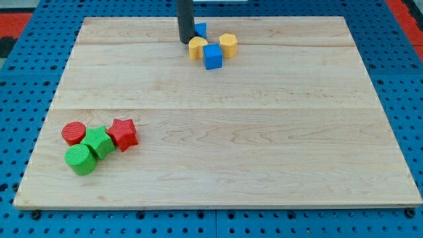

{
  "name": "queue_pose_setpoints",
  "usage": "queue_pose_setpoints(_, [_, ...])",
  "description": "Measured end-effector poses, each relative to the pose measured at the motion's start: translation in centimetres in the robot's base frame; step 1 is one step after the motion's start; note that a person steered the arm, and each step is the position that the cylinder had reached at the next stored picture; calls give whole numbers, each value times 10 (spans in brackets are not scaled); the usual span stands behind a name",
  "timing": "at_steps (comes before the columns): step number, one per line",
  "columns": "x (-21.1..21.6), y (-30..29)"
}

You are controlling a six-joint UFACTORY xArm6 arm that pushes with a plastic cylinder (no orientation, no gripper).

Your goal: Move the yellow heart close to the yellow hexagon

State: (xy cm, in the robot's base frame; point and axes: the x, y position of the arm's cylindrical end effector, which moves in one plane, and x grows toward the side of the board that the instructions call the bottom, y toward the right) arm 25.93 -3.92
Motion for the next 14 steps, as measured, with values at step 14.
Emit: queue_pose_setpoints(14, [-25,-70])
